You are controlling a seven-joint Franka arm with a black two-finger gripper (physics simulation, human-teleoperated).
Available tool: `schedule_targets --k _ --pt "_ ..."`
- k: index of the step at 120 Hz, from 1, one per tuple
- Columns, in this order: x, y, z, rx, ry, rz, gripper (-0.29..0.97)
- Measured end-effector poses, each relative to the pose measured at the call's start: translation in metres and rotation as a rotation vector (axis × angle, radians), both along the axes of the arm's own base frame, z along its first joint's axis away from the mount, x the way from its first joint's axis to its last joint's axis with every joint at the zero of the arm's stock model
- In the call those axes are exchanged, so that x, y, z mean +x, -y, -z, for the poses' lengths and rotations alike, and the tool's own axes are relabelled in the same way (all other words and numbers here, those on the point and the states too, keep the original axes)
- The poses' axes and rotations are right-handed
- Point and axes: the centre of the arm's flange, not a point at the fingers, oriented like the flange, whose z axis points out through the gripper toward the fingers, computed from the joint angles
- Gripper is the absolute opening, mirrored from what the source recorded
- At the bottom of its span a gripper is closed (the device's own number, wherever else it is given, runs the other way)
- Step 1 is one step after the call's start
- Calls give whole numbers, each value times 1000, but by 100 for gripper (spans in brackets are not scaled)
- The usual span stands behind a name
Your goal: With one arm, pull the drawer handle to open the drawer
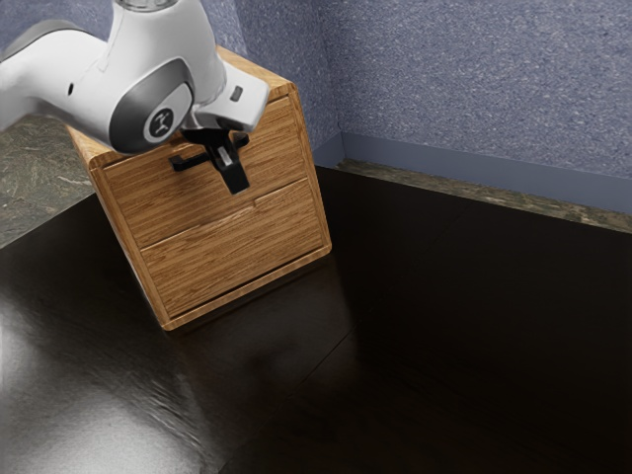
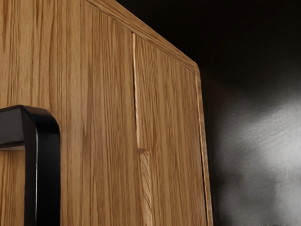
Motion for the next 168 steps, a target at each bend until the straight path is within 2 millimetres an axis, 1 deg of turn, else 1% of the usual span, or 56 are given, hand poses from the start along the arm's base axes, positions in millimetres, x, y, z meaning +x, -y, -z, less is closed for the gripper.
schedule_targets --k 33,52,63,74,88,106,116,126,138,146,152,168 --pt "0 -2 5 -8 -8 -4 69" --pt "-3 -16 5 -15 -6 -27 68" --pt "-4 -18 11 -22 -17 -33 68" --pt "-4 -14 15 -29 -23 -28 69" --pt "-8 -6 13 -37 -23 -19 68" --pt "-23 5 9 -52 -20 -3 63" --pt "-30 11 12 -58 -26 2 65" --pt "-32 16 17 -59 -35 5 66" --pt "-36 25 15 -63 -30 12 65" --pt "-38 32 13 -65 -27 20 63" --pt "-38 40 14 -66 -27 29 64" --pt "-36 66 14 -62 -27 61 65"
